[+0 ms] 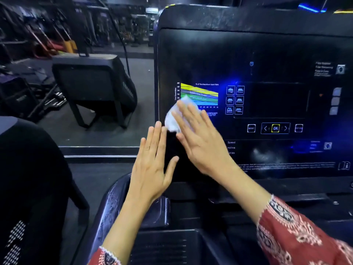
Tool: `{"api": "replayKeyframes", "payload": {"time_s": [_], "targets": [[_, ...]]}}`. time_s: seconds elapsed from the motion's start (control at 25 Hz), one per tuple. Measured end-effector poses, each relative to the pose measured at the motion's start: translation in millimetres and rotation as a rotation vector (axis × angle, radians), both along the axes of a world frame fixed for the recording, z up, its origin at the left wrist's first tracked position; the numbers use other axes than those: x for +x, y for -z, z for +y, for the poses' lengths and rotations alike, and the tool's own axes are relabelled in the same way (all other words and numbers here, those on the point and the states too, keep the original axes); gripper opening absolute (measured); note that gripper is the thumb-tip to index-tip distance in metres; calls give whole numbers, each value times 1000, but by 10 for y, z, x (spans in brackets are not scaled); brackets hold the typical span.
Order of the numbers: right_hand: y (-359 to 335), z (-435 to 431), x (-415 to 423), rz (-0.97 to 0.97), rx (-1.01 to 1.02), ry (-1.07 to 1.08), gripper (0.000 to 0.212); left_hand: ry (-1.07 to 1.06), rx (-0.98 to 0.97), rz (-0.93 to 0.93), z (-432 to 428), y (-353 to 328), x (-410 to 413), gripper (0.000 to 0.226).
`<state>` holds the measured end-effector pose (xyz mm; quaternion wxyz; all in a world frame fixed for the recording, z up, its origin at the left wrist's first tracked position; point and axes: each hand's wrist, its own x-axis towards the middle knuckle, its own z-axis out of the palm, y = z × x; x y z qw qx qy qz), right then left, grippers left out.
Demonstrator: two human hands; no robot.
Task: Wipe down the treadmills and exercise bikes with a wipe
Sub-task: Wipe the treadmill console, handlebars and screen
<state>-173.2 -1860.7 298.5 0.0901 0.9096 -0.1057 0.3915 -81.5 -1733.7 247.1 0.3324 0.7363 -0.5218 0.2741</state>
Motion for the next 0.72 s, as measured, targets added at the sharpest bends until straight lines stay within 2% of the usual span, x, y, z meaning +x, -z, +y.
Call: {"api": "replayKeyframes", "payload": {"time_s": [0.08,0.2,0.32,0.4,0.48,0.6,0.68,0.72], "targets": [[-296,-169,76,-119,125,63,49,-11,-30,-14,-84,-165,46,68],[-91,-141,-72,-157,180,108,50,2,-55,-41,-159,-296,111,67],[-23,-13,74,-36,26,3,50,19,-50,-86,-180,-310,194,67],[-427,-164,368,27,-113,-30,48,14,-65,-107,-214,-396,270,69],[-893,-357,570,3,-172,-3,48,4,-83,-123,-281,-568,346,68],[-1083,-583,481,-176,-5,127,53,15,-97,-163,-402,-795,417,67],[-922,-508,407,-212,107,147,55,36,-99,-183,-453,-858,453,68],[-906,-454,456,-189,75,116,54,53,-100,-193,-474,-890,478,68]]}}
